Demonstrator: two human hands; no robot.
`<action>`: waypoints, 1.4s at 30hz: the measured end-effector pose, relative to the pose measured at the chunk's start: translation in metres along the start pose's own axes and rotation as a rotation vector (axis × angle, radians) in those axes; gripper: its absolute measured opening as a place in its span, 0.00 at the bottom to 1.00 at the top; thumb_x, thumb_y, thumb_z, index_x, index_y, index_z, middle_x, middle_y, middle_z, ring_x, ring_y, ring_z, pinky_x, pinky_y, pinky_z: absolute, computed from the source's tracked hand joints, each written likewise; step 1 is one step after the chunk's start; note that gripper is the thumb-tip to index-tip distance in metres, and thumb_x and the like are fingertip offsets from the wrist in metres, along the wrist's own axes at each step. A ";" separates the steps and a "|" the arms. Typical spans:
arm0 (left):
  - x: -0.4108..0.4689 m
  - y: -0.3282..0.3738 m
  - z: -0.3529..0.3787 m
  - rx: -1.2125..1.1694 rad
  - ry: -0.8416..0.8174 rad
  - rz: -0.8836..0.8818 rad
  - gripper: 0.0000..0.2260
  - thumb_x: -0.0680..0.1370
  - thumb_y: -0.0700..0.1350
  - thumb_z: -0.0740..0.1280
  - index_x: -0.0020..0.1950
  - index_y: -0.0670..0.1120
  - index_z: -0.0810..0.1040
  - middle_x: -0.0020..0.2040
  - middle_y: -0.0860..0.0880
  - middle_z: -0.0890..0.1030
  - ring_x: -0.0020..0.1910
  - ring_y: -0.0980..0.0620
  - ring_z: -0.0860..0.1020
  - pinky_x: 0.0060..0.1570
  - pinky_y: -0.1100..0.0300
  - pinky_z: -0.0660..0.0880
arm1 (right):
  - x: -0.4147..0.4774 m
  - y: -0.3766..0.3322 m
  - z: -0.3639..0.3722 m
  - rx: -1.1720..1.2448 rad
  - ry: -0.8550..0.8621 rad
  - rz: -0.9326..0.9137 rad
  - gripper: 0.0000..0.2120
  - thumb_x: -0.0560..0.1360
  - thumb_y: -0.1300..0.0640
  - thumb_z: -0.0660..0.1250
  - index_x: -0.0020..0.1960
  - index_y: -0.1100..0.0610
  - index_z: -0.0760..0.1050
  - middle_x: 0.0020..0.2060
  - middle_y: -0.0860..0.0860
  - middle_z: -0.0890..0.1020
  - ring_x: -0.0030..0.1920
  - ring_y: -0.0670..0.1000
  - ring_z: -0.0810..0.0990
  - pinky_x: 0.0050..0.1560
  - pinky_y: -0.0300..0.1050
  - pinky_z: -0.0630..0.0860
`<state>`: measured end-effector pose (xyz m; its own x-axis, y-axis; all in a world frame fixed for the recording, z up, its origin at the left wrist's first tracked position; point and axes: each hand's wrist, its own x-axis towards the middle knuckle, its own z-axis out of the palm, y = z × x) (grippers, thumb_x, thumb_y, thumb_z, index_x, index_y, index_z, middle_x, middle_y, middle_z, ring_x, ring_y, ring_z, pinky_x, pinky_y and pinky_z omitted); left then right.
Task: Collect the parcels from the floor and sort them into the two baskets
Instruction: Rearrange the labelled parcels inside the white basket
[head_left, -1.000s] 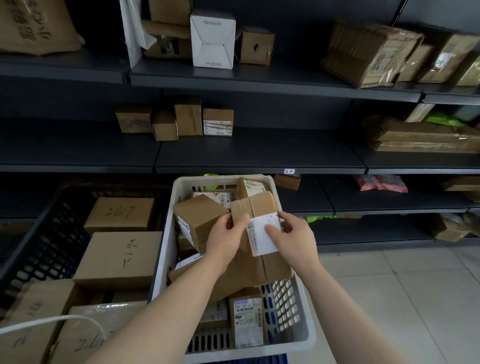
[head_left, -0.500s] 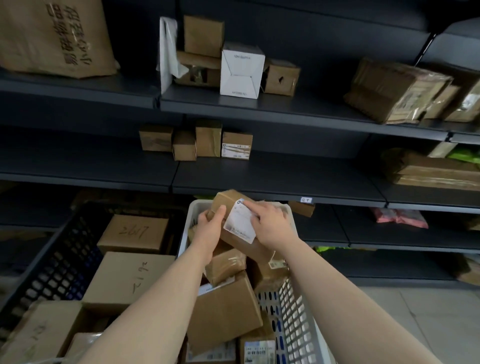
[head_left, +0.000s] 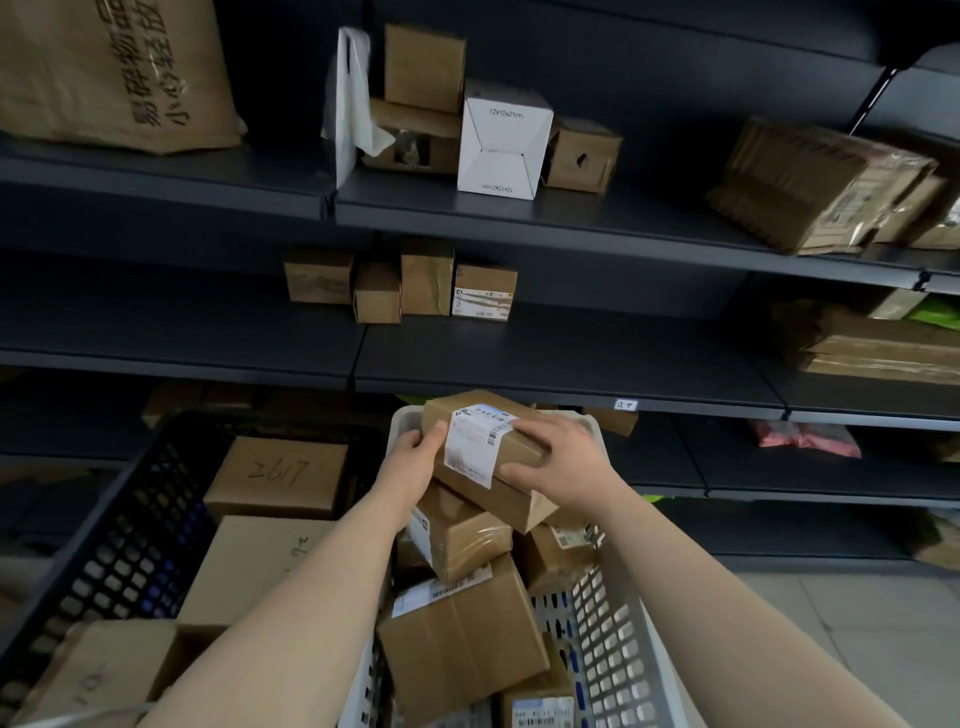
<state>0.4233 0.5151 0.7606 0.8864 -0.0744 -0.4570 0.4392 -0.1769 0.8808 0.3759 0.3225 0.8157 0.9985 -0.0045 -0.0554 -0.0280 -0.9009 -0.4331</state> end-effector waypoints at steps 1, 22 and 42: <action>0.000 0.001 0.000 0.015 -0.016 -0.008 0.22 0.79 0.64 0.56 0.64 0.51 0.76 0.54 0.50 0.82 0.52 0.49 0.79 0.50 0.54 0.74 | -0.002 0.002 0.002 -0.026 -0.012 0.012 0.33 0.71 0.39 0.69 0.74 0.45 0.66 0.73 0.47 0.67 0.74 0.51 0.60 0.75 0.54 0.56; 0.004 0.004 0.014 0.180 -0.102 -0.017 0.20 0.82 0.57 0.54 0.72 0.54 0.69 0.68 0.48 0.74 0.64 0.46 0.73 0.65 0.51 0.69 | 0.040 -0.001 0.024 0.021 -0.060 0.083 0.23 0.82 0.46 0.54 0.76 0.49 0.60 0.71 0.51 0.69 0.70 0.54 0.67 0.72 0.57 0.63; -0.093 -0.074 0.034 0.220 0.114 0.004 0.13 0.79 0.53 0.61 0.38 0.47 0.74 0.35 0.47 0.77 0.36 0.48 0.76 0.42 0.51 0.76 | -0.101 0.056 0.055 0.311 -0.013 0.343 0.16 0.77 0.53 0.67 0.64 0.54 0.75 0.56 0.48 0.80 0.55 0.48 0.79 0.57 0.45 0.77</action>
<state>0.3037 0.5012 0.7339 0.9044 0.0336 -0.4255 0.4041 -0.3877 0.8285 0.2703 0.2960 0.7477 0.9283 -0.2724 -0.2533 -0.3719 -0.6756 -0.6366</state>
